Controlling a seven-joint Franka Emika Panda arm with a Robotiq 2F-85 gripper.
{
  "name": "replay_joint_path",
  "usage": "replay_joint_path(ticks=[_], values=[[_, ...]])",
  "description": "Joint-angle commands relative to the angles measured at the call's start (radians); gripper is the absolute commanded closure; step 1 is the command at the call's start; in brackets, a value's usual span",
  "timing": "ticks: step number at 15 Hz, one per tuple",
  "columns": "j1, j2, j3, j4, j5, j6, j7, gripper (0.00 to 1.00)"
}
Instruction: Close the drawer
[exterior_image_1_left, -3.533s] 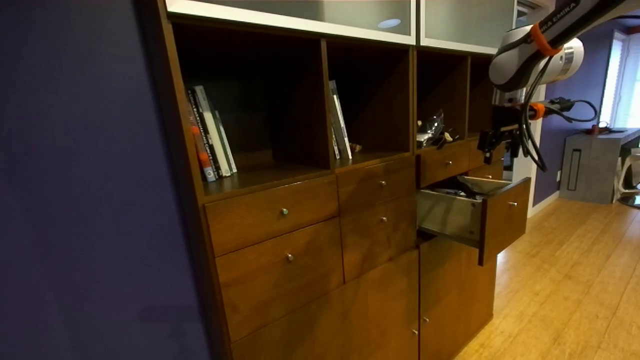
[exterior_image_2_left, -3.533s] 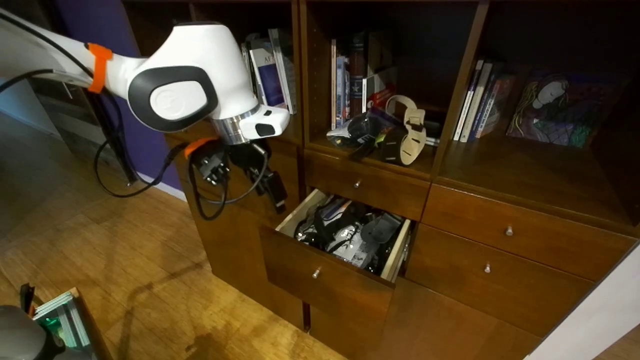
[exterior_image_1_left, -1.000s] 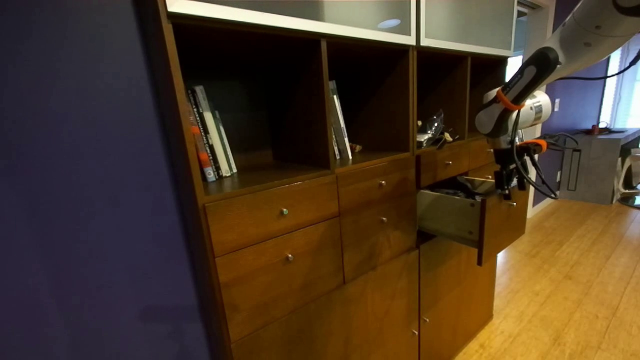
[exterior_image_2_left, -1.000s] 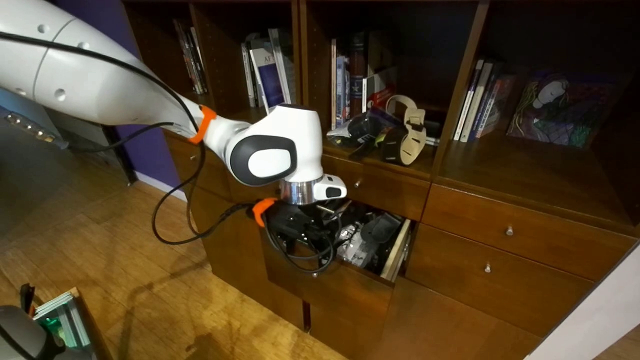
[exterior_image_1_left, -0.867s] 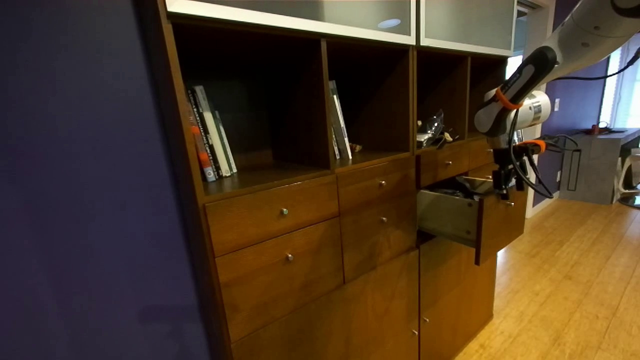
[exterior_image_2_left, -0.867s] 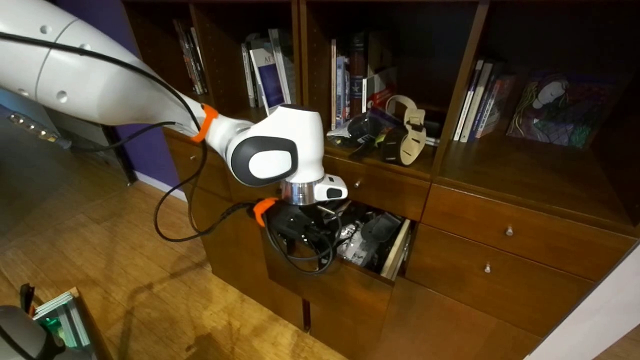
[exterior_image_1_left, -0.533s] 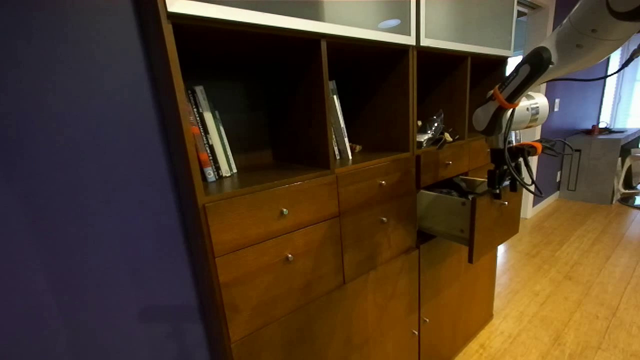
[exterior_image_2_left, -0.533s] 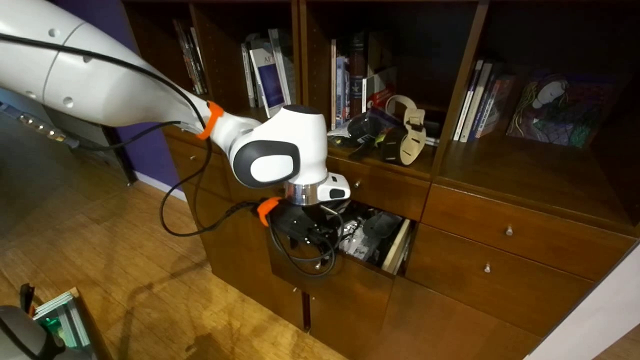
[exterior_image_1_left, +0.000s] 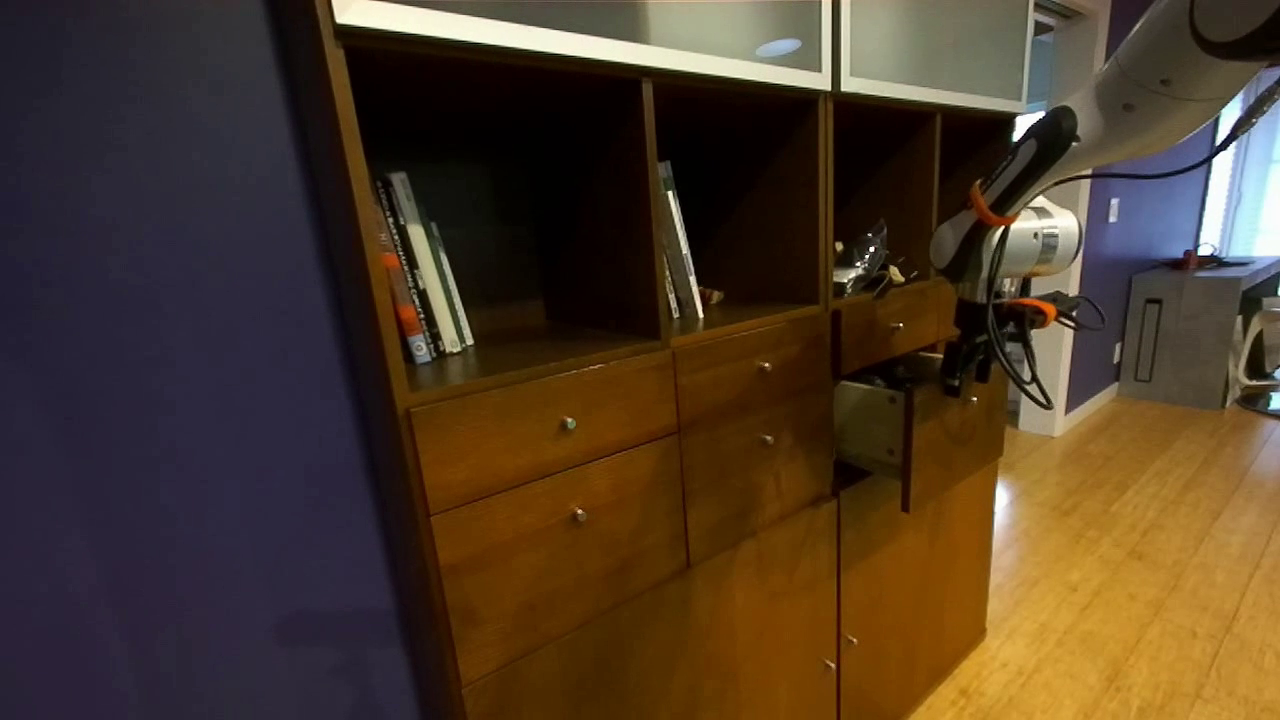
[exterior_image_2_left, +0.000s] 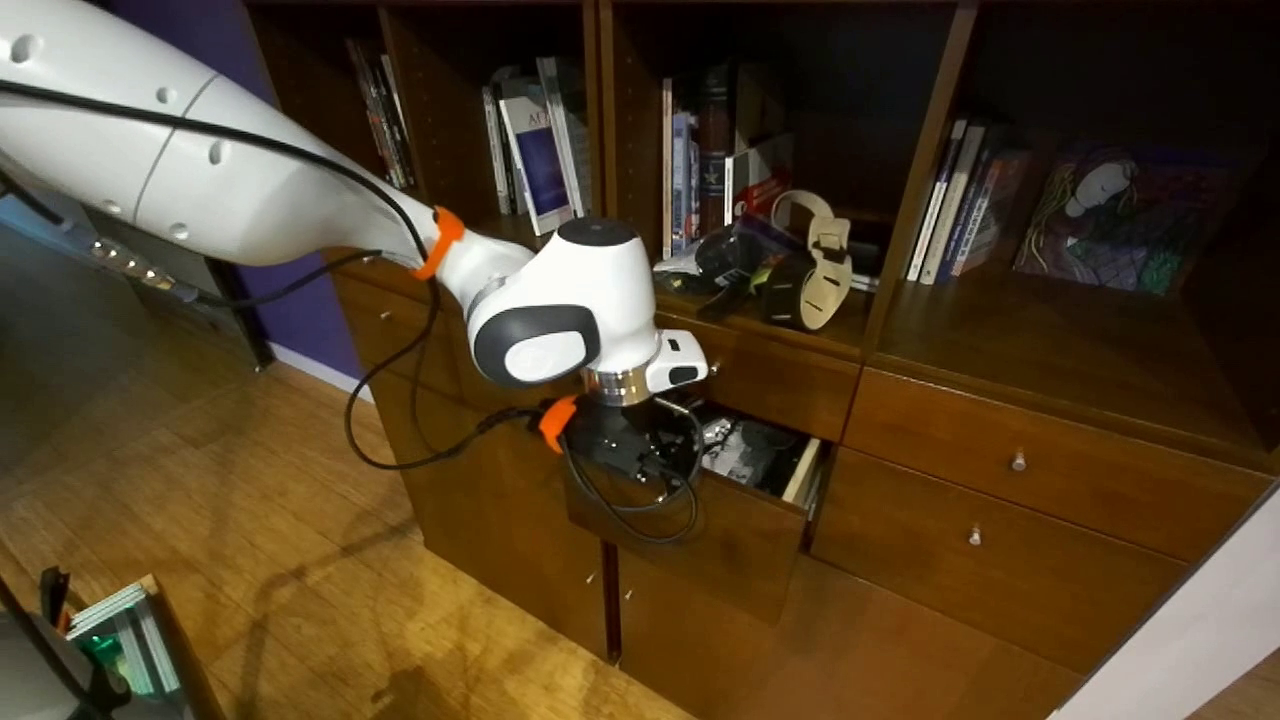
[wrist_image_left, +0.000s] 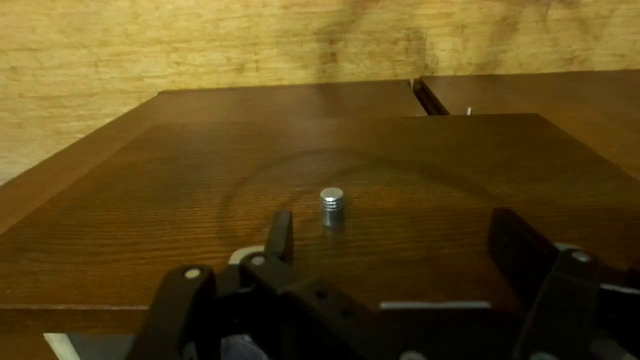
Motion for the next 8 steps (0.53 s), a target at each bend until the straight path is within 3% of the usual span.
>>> replay_joint_path(ticks=[1,8], values=[[-0.023,0.067,0.067,0.036,0.107,0.145,-0.048,0.0],[-0.088,0.152,0.206,0.064,0.207,0.409,-0.056,0.0]])
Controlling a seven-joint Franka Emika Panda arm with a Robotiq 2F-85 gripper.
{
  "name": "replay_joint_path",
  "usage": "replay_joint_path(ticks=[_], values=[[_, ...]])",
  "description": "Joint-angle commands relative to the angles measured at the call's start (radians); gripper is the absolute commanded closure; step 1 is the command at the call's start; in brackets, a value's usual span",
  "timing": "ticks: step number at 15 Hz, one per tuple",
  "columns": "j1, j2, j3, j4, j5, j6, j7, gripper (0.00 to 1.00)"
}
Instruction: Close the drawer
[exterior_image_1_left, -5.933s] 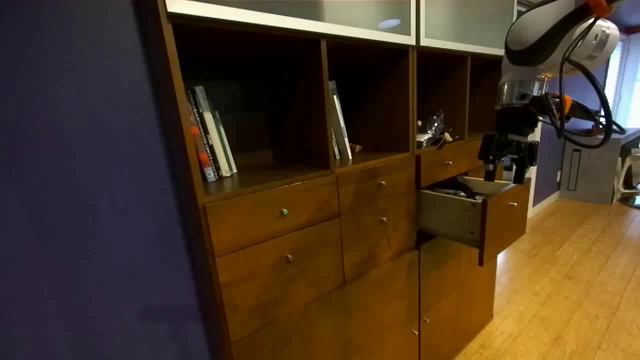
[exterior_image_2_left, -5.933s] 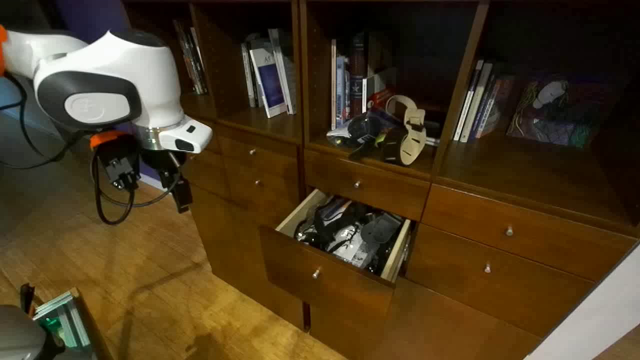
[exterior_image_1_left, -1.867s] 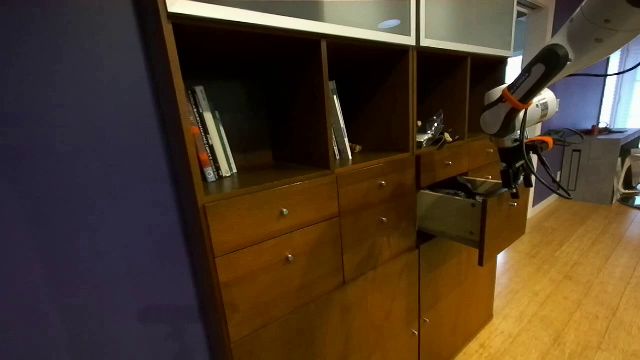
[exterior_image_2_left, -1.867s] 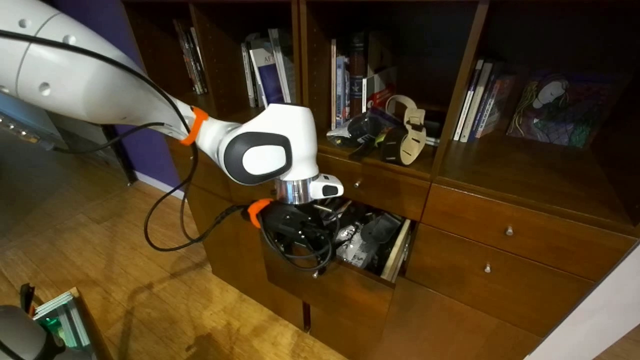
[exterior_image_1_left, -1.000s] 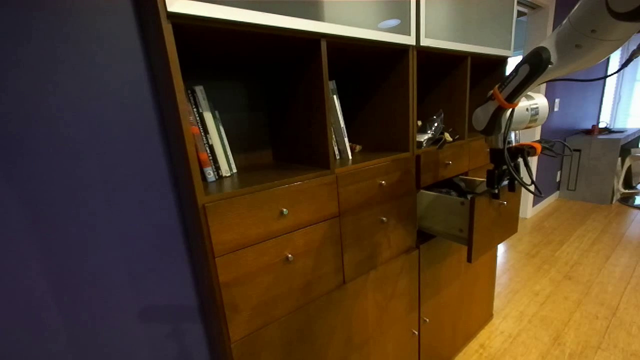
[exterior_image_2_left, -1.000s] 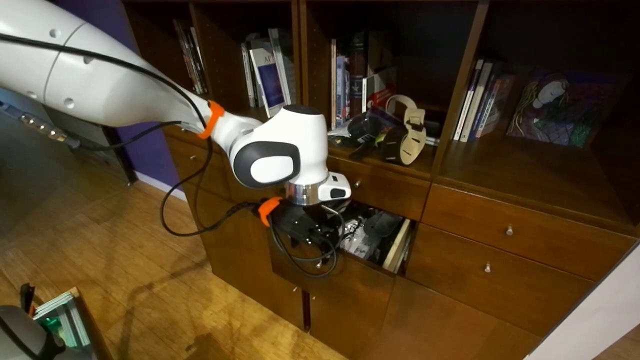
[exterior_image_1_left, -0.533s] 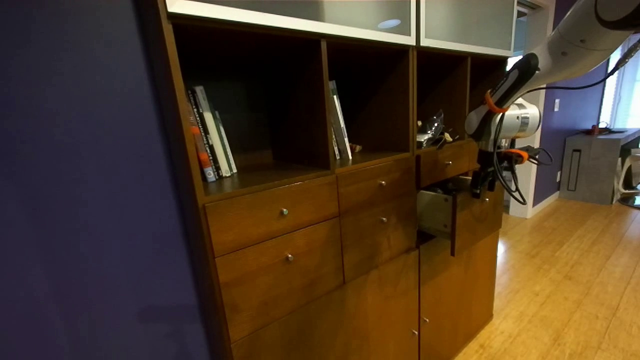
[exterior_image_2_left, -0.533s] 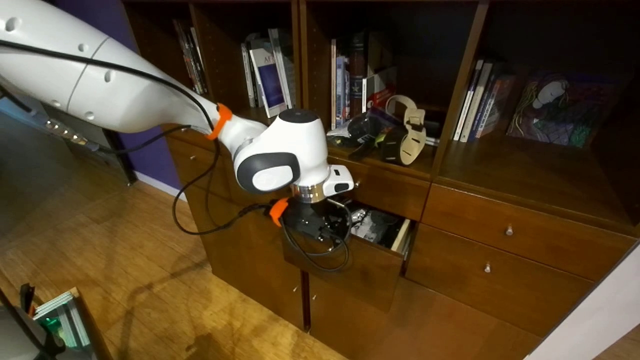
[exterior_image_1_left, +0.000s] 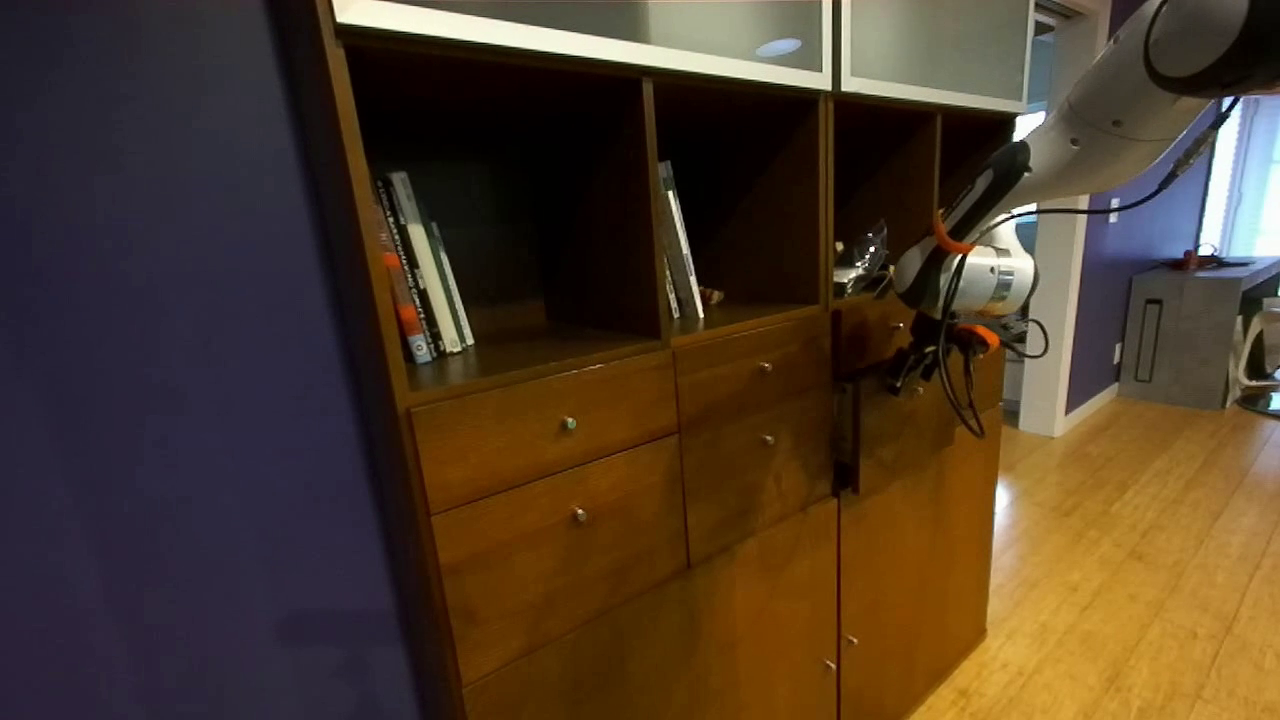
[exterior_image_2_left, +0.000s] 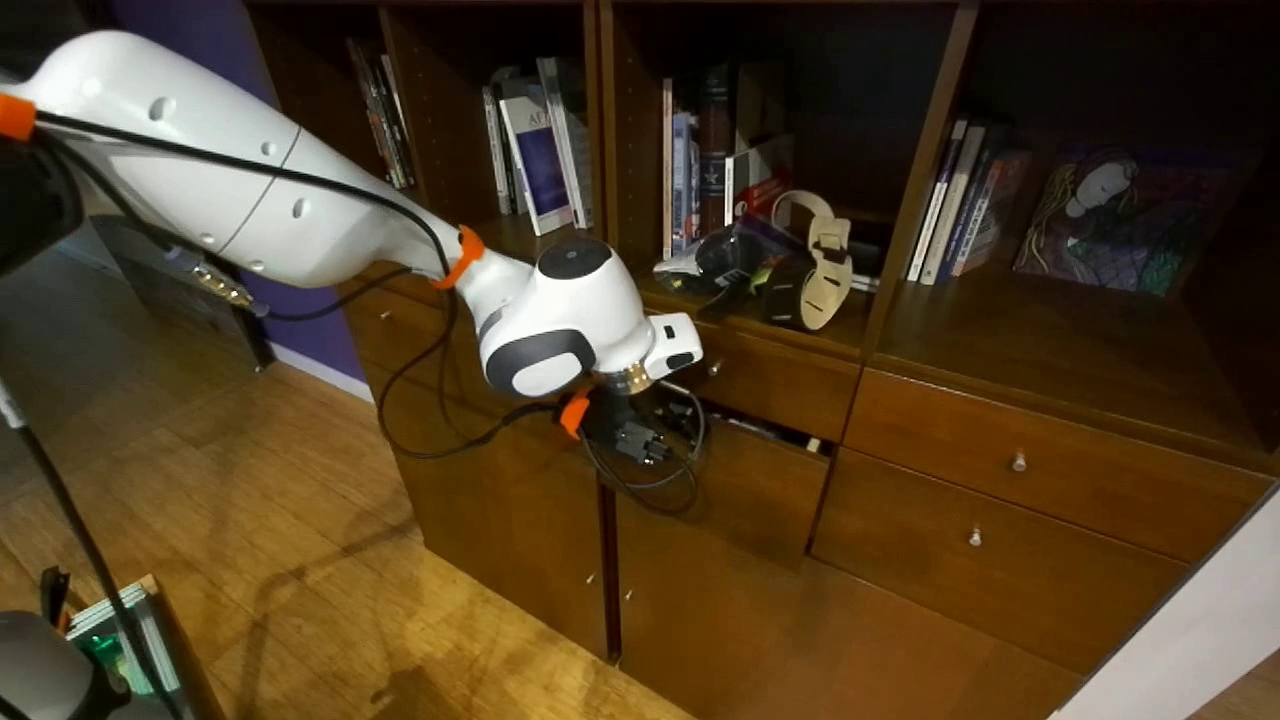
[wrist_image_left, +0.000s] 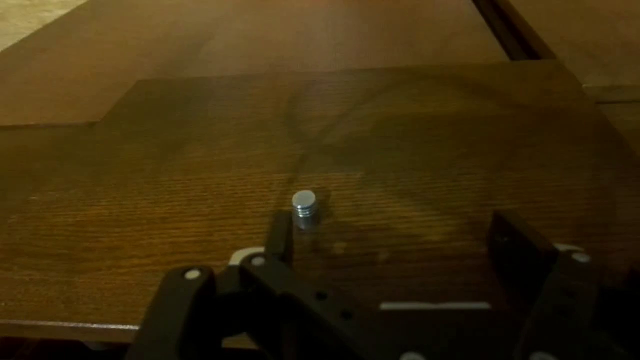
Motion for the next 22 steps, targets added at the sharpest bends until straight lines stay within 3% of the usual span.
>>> replay_joint_path(ticks=[1,2,7,8,10,14,18,22], values=[[-0.065,0.047,0.084,0.041,0.04,0.069,-0.03,0.0],[-0.068,0.051,0.085,0.041,0.018,0.063,-0.018,0.0],[0.019,0.009,-0.09,0.0,-0.225,-0.026,0.145,0.0],[0.059,-0.01,-0.161,-0.007,-0.312,-0.079,0.226,0.0],[0.086,-0.058,-0.22,-0.015,-0.423,-0.203,0.312,0.0],[0.119,-0.195,-0.266,-0.044,-0.576,-0.531,0.419,0.0],[0.11,-0.334,-0.229,-0.037,-0.558,-0.893,0.416,0.0],[0.098,-0.488,-0.211,-0.04,-0.41,-1.138,0.344,0.0]])
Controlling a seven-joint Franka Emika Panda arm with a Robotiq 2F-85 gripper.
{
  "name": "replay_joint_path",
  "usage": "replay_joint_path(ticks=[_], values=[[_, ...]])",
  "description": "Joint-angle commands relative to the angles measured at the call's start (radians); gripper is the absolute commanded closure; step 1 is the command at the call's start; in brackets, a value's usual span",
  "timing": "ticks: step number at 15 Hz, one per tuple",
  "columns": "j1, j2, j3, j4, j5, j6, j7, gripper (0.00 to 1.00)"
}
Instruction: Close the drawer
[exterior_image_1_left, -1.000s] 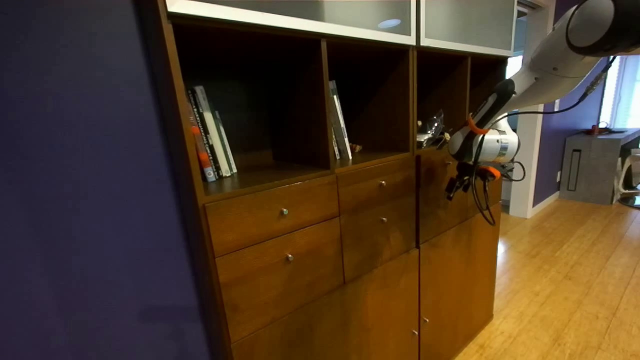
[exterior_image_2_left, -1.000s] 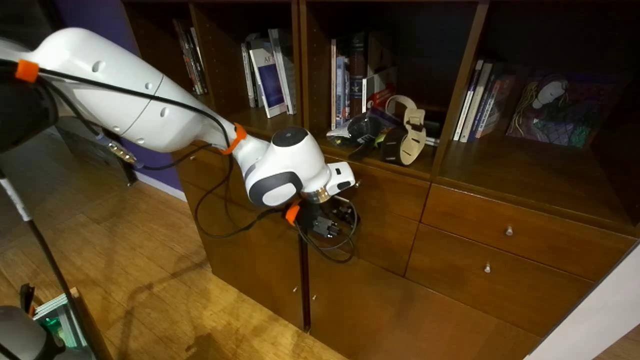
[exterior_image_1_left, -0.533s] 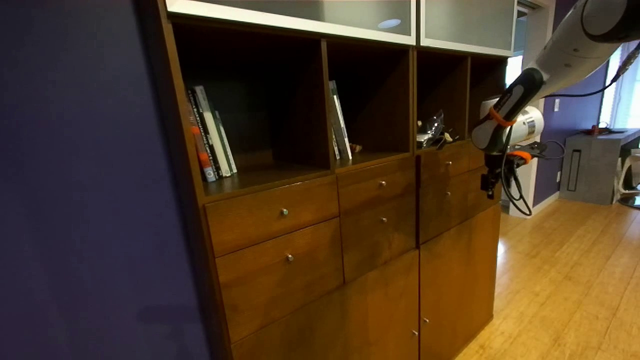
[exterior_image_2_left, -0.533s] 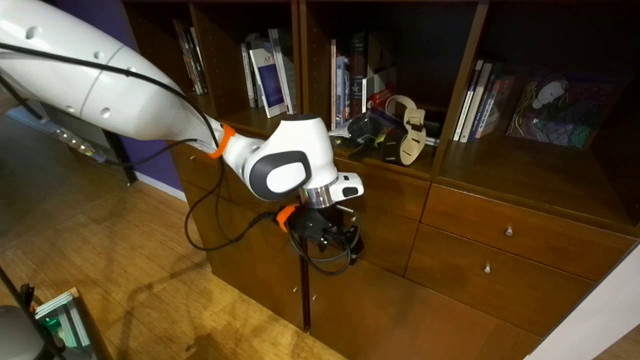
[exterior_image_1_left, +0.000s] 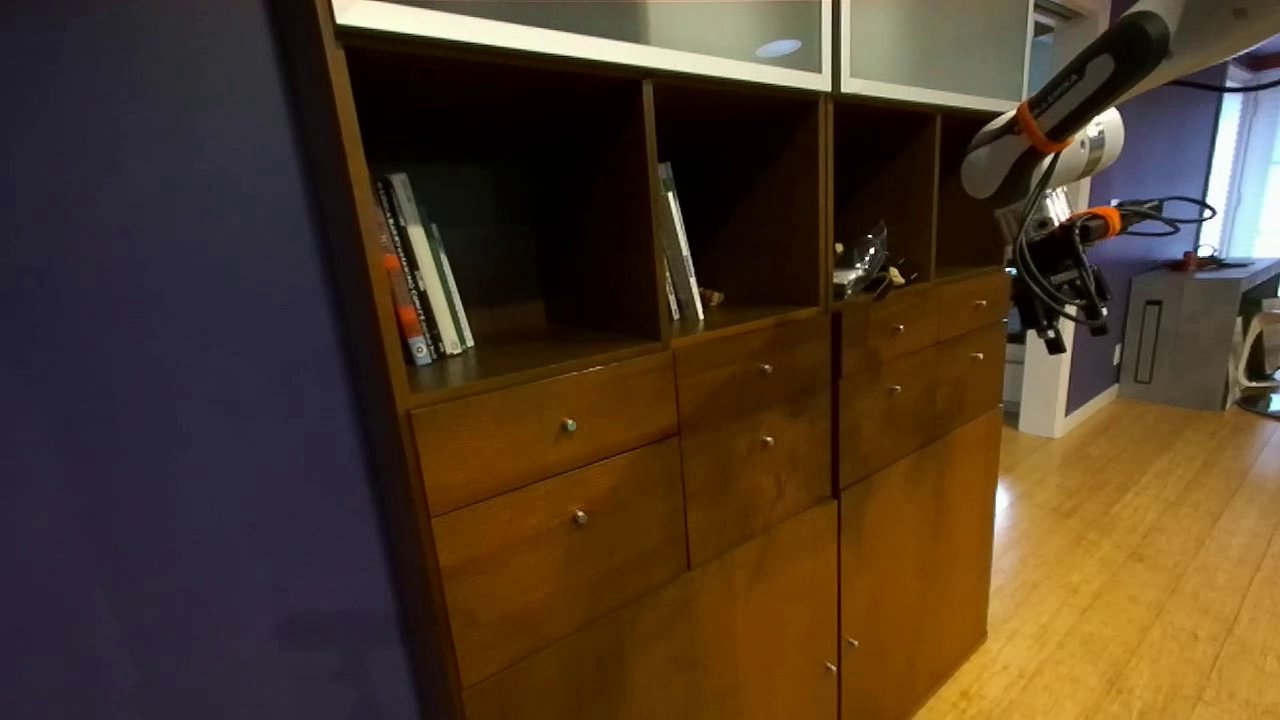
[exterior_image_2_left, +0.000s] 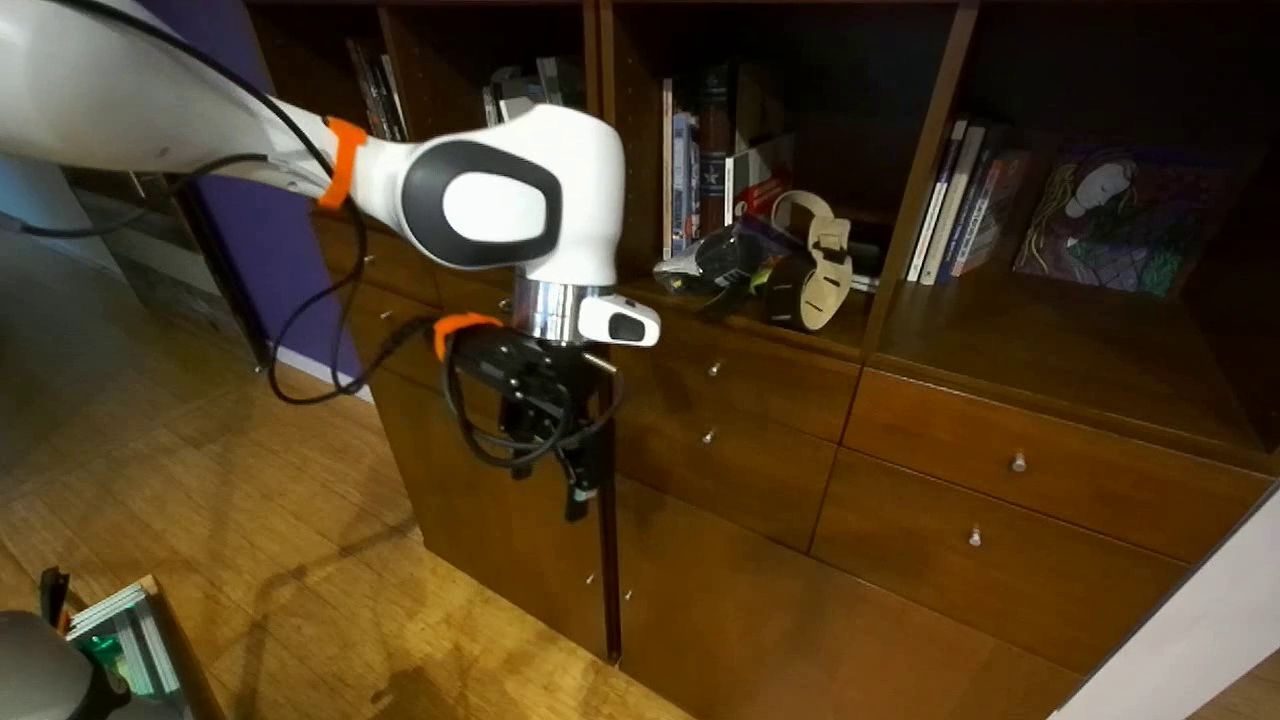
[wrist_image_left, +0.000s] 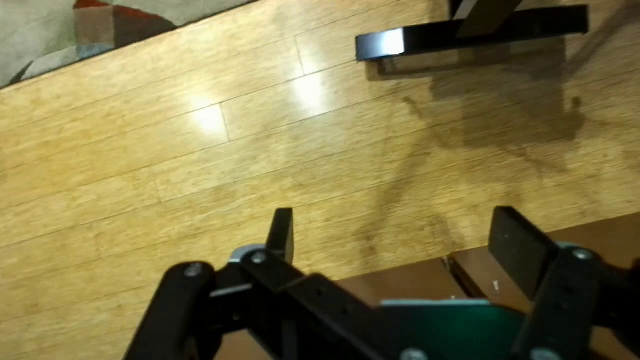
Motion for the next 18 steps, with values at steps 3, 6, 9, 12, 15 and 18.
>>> replay_joint_path(ticks=[3,6,9,12,15,18], values=[[0.0,-0.234,0.005,-0.05,0.192,-0.233,-0.042,0.0],[0.005,-0.351,-0.009,-0.089,0.302,-0.257,-0.035,0.0],[0.013,-0.464,-0.009,-0.151,0.371,-0.194,-0.039,0.0],[0.015,-0.43,-0.008,-0.103,0.358,-0.203,-0.025,0.0],[0.016,-0.451,-0.009,-0.114,0.358,-0.196,-0.024,0.0],[0.016,-0.432,-0.009,-0.114,0.358,-0.196,-0.025,0.0]])
